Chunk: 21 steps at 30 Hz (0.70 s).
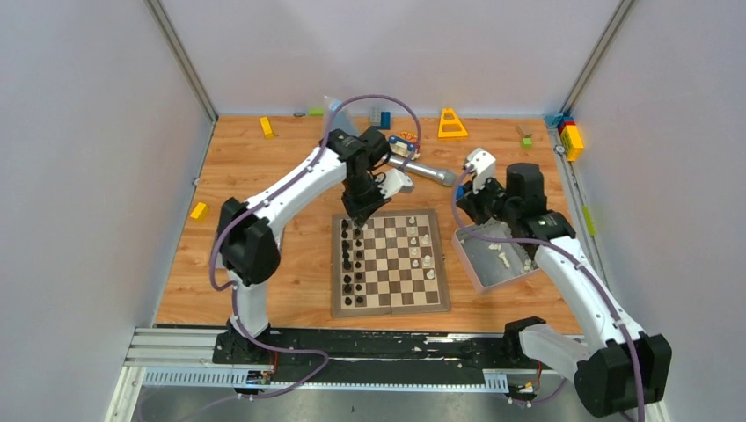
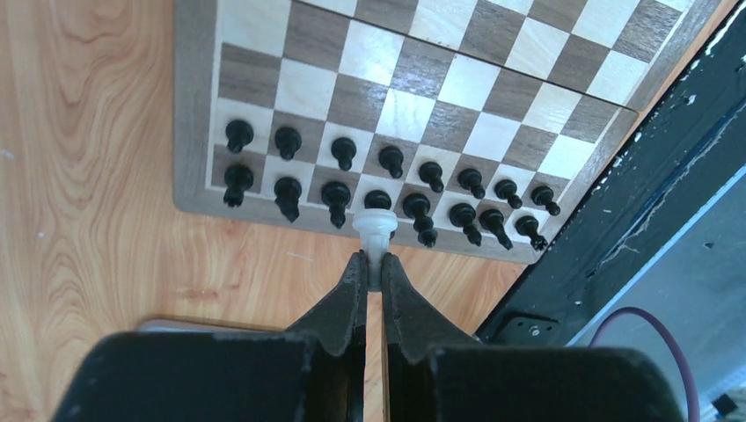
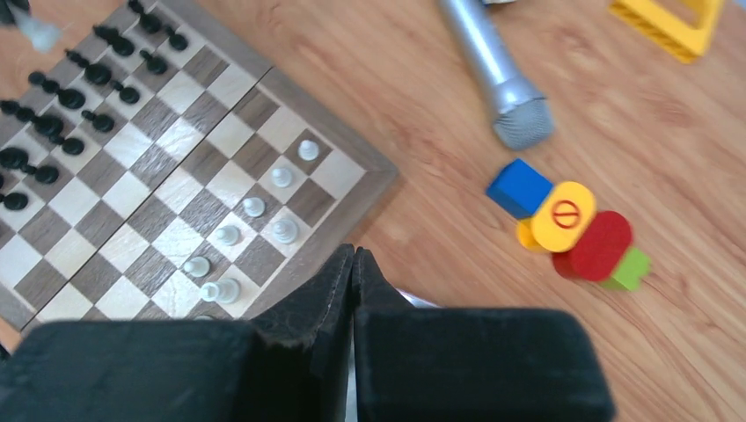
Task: Set up the chess pieces on the board
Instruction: Place the chess piece on the chessboard.
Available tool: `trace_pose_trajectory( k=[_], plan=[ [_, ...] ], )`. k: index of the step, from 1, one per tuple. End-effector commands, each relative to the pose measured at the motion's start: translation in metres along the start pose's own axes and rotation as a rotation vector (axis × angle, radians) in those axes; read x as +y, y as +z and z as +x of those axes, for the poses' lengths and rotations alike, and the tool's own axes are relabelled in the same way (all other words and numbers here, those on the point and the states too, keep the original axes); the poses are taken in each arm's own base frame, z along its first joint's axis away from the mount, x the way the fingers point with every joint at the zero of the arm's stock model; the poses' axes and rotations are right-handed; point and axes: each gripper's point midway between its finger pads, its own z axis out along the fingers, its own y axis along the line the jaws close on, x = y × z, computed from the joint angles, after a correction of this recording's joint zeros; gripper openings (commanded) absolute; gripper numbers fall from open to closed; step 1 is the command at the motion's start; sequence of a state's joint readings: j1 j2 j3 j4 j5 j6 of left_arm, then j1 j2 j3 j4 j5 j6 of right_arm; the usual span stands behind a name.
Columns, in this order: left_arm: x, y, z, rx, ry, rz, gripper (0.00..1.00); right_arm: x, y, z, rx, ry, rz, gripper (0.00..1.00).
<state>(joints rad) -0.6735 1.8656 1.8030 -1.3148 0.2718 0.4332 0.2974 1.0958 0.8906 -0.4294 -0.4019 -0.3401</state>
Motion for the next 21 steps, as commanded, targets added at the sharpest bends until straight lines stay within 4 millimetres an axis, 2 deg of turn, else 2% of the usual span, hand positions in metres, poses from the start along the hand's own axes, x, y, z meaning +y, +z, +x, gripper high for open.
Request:
trace_pose_trajectory(
  k=[1,2,3,4,5,6,7,8,10,13,21],
  plan=[
    [-0.010,0.020,0.000,0.163,0.060,0.020,0.09,-0.012,-0.027,-0.009,-0.081,0.049,0.052,0.03],
    [-0.011,0.021,-0.004,0.174,0.068,0.020,0.09,-0.015,-0.030,-0.007,-0.081,0.056,0.071,0.03],
    [-0.014,0.035,-0.004,0.217,0.079,0.034,0.10,-0.019,-0.033,-0.005,-0.081,0.063,0.090,0.03],
    [-0.019,0.035,-0.009,0.229,0.097,0.036,0.10,-0.021,-0.035,-0.003,-0.079,0.072,0.106,0.03],
    [-0.019,0.047,-0.008,0.267,0.097,0.052,0.10,-0.024,-0.037,-0.002,-0.081,0.079,0.120,0.03],
    [-0.021,0.047,-0.012,0.278,0.111,0.047,0.10,-0.027,-0.039,-0.001,-0.081,0.085,0.133,0.03],
    [-0.020,0.058,-0.011,0.308,0.112,0.057,0.10,-0.029,-0.040,-0.002,-0.083,0.089,0.145,0.03],
    [-0.023,0.058,-0.015,0.318,0.125,0.057,0.11,-0.032,-0.042,-0.003,-0.085,0.092,0.156,0.03],
    [-0.024,0.072,-0.013,0.380,0.138,0.076,0.11,-0.034,-0.043,-0.003,-0.087,0.094,0.166,0.03],
    [-0.026,0.080,-0.022,0.394,0.164,0.077,0.12,-0.034,-0.043,-0.002,-0.085,0.097,0.165,0.03],
    [-0.031,0.102,-0.019,0.470,0.219,0.066,0.19,-0.035,-0.042,0.002,-0.080,0.092,0.165,0.03]
  ],
)
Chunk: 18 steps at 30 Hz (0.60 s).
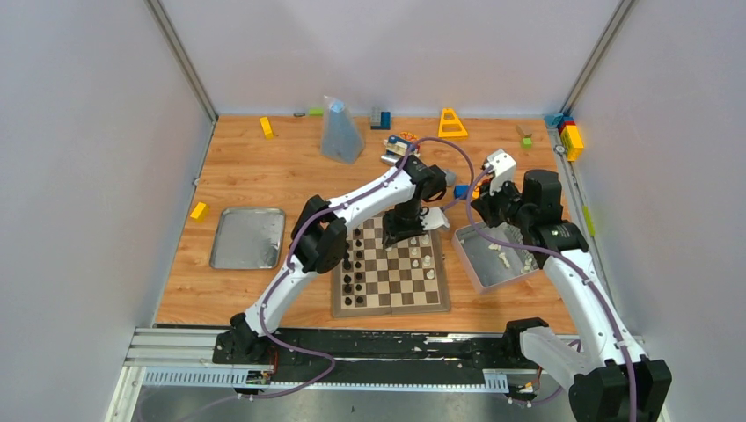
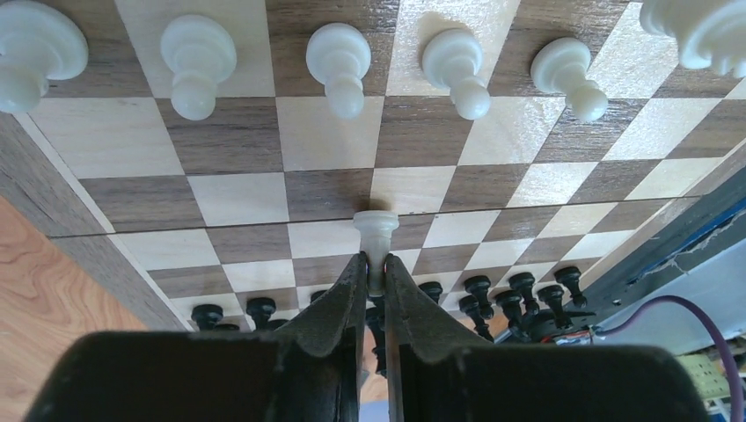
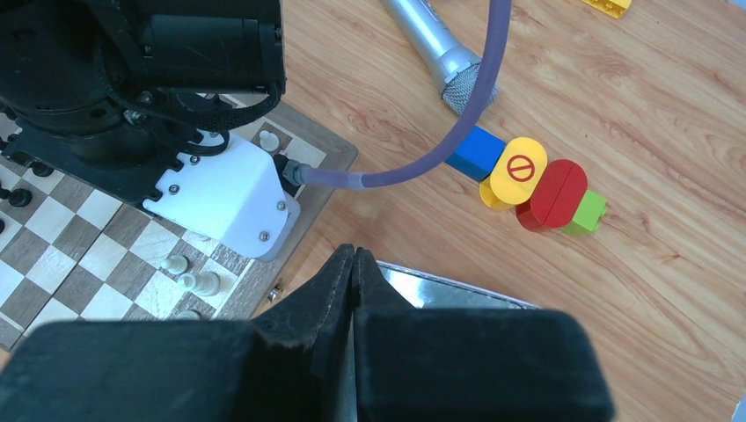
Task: Set up the chess pieces on the board
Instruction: Place the chess piece on the chessboard.
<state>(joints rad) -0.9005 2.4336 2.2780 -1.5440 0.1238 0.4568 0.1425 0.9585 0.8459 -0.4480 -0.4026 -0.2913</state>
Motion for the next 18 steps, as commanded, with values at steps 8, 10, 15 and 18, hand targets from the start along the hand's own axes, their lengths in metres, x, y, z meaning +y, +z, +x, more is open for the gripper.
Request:
trace_pose_trajectory(
  k=[8,10,15,18],
  plan=[
    [-0.009,-0.018,0.001,0.024,0.036,-0.016,0.36,0.000,0.000,0.000,-0.015,0.000,-0.001,0.03],
    [-0.008,-0.025,-0.003,-0.006,0.034,-0.033,0.42,-0.001,-0.001,-0.002,-0.020,-0.001,0.002,0.03],
    [-0.007,-0.047,-0.008,-0.102,0.026,-0.084,0.54,0.002,-0.004,-0.011,-0.040,-0.002,-0.011,0.03],
    [-0.007,-0.073,-0.005,-0.194,0.010,-0.133,0.61,0.011,-0.008,-0.017,-0.044,-0.002,-0.065,0.06]
  ],
)
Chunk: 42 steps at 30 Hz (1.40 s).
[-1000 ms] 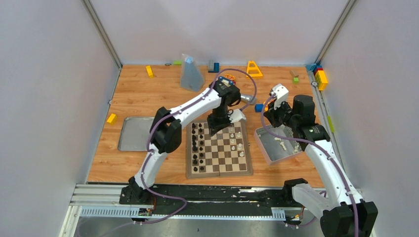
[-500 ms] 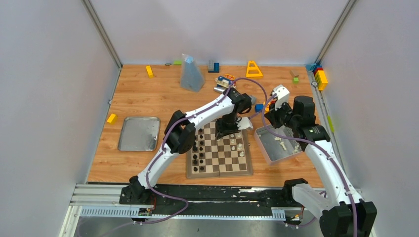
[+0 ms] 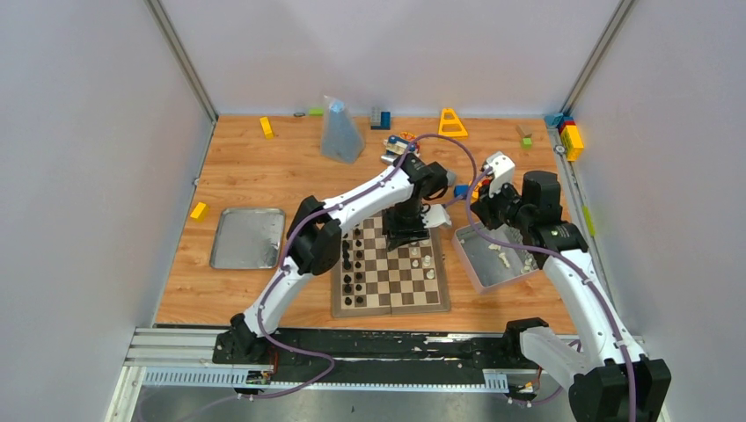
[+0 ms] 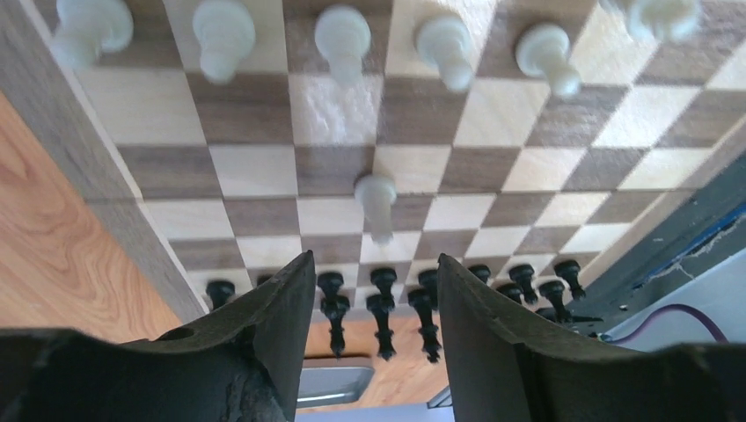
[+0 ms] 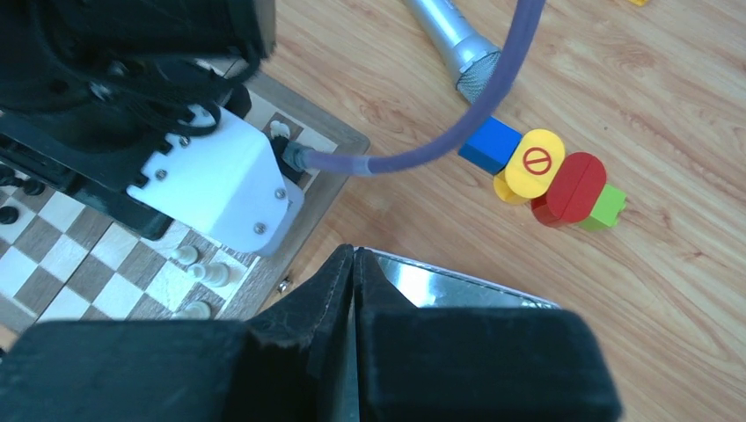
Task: Set up the chess pieces on the board
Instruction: Place the chess piece on the chessboard, then pick up the chess piece from the chessboard.
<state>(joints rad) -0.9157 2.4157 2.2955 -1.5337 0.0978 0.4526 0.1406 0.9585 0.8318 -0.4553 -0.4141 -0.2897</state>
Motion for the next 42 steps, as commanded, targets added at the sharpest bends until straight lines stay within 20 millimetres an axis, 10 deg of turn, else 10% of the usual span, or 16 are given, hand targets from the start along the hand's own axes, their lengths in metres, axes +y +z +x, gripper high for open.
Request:
trace_pose_trajectory(
  k=[1,10,24,42],
  plan=[
    [0.000,-0.060,0.004,-0.179,-0.031,-0.091,0.62,0.014,-0.010,-0.026,-0.060,-0.018,-0.079,0.10],
    [0.020,-0.114,0.059,-0.437,-0.208,-0.193,0.71,0.062,-0.001,-0.023,-0.045,-0.065,-0.332,0.36],
    [0.049,-0.146,0.169,-0.639,-0.535,-0.275,0.75,0.163,0.100,0.006,0.181,-0.324,-0.601,0.69],
    [0.038,-0.154,0.189,-0.690,-0.551,-0.275,0.76,0.179,0.149,0.054,0.348,-0.414,-0.644,0.53]
  ],
)
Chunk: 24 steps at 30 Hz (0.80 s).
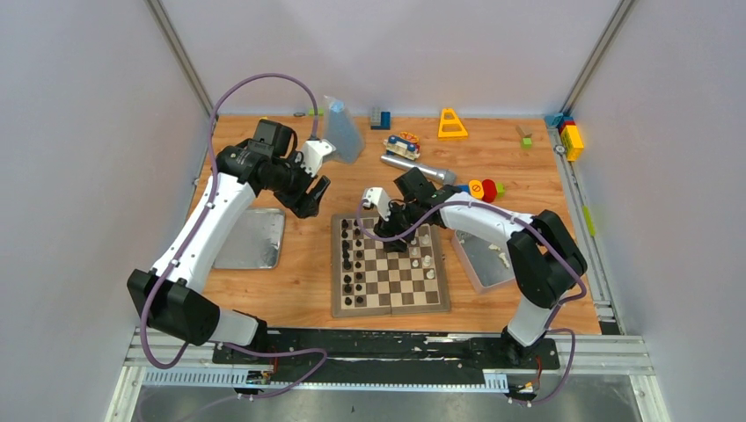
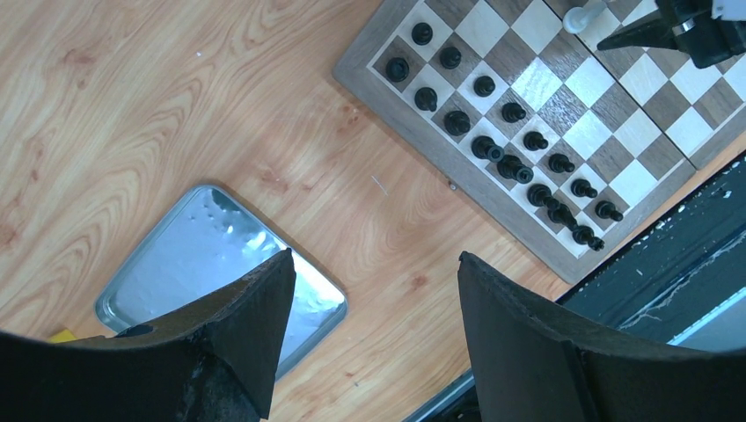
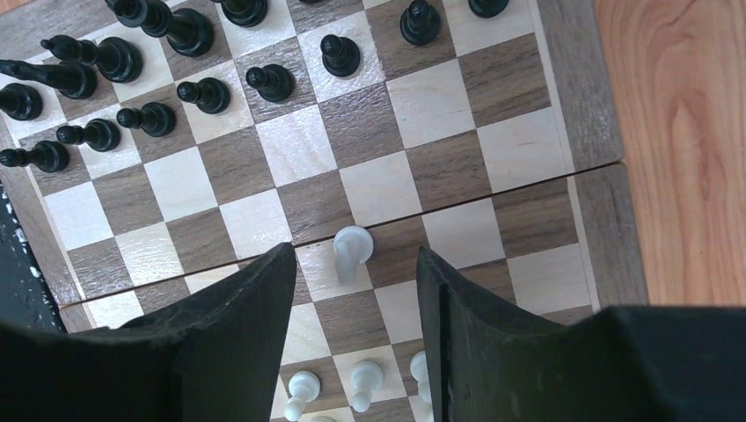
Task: Set up the chess pieces on the board
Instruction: Pick up the chess piece from the chessboard.
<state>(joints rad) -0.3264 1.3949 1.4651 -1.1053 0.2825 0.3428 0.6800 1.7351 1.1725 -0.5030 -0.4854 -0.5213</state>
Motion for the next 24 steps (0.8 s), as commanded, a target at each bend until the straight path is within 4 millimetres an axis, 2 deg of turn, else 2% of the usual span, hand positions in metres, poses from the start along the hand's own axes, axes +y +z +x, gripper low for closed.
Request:
trace_pose_trajectory(
  k=[1,5,14,18,24],
  plan=[
    [-0.001,-0.005,-0.005,-0.040,0.006,0.011,0.76,-0.004,0.000,-0.013,-0.013,-0.062,0.016,0.52],
    [-0.002,-0.003,-0.005,-0.038,0.003,0.018,0.76,-0.003,0.003,-0.009,0.001,-0.059,0.011,0.44],
    [-0.003,-0.001,-0.006,-0.035,-0.001,0.033,0.76,-0.001,0.001,-0.009,0.003,-0.055,0.007,0.18],
    [-0.003,-0.001,-0.006,-0.035,0.000,0.032,0.76,-0.003,-0.011,-0.018,-0.010,-0.064,0.040,0.08],
    [-0.002,-0.001,-0.009,-0.045,-0.001,0.034,0.75,-0.020,-0.047,-0.037,-0.061,-0.049,0.148,0.00]
  ],
)
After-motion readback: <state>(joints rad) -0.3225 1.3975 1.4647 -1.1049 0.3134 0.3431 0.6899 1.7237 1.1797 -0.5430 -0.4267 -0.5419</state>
